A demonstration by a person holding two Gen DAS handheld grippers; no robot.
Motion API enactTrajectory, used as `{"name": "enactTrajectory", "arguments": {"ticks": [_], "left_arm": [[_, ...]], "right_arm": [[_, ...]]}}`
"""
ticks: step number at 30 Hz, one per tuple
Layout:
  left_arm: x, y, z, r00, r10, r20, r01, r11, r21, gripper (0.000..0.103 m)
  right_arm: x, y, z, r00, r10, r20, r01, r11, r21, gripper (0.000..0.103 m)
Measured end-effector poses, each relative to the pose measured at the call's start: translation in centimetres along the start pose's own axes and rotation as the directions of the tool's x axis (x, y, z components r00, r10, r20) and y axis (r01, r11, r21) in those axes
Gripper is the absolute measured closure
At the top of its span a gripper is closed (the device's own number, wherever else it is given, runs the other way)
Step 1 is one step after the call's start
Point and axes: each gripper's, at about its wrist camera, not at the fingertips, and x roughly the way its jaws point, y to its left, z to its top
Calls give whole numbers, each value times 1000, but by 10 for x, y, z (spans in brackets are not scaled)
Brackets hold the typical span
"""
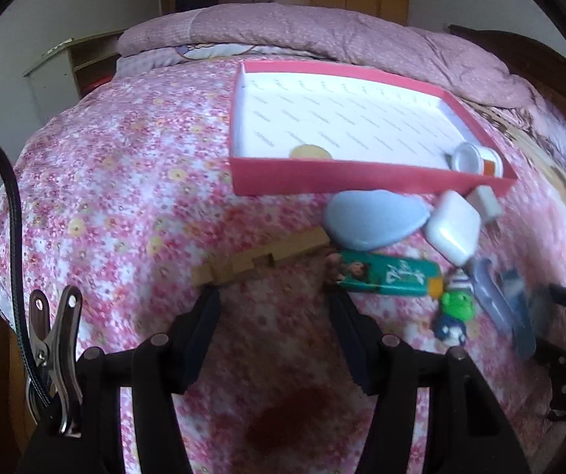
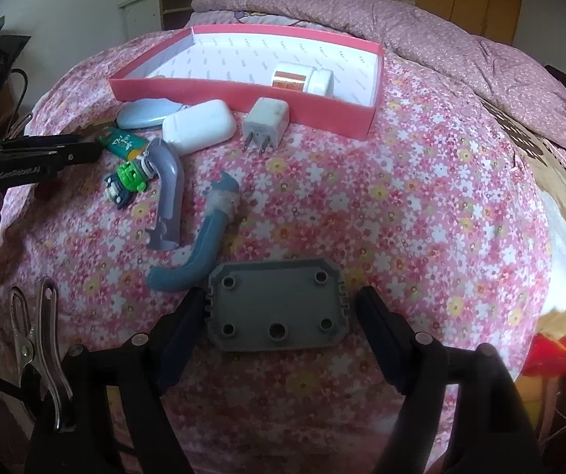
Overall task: Organize rigid objects
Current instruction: 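Grasp the green lighter with left tool while right tool grasps the grey plate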
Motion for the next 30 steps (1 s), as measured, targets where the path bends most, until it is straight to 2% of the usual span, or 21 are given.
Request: {"name": "enactTrajectory", "arguments": {"ticks": [2,6,10,14,20,23,30], "left_arm": [[-2,1,1,1000,-20,-4,20,1000,-6,42],[-9,-9,2,990,-140,-9,140,990,18,41],[-6,-27,8,984,-177,-12,177,981,73,31],[5,-43,15,984,-174,-29,176,978,108,26],[12,-51,15,986,-167,-14,168,983,76,14],[14,-57,13,991,-137,2,136,987,90,13],[15,-63,12,997,-81,5,81,996,22,12]], "right_arm": [[0,-1,2,1000,-1,6,1,1000,10,27],[1,-4,2,1000,3,15,-4,1000,23,28],[1,-5,2,1000,4,21,-4,1000,27,28],[0,-4,0,999,5,32,-6,1000,31,28],[-2,-5,-3,999,12,43,-14,999,35,28],[-3,-5,-3,999,20,49,-22,999,41,28],[-5,-5,-5,998,28,57,-31,998,61,28]]}}
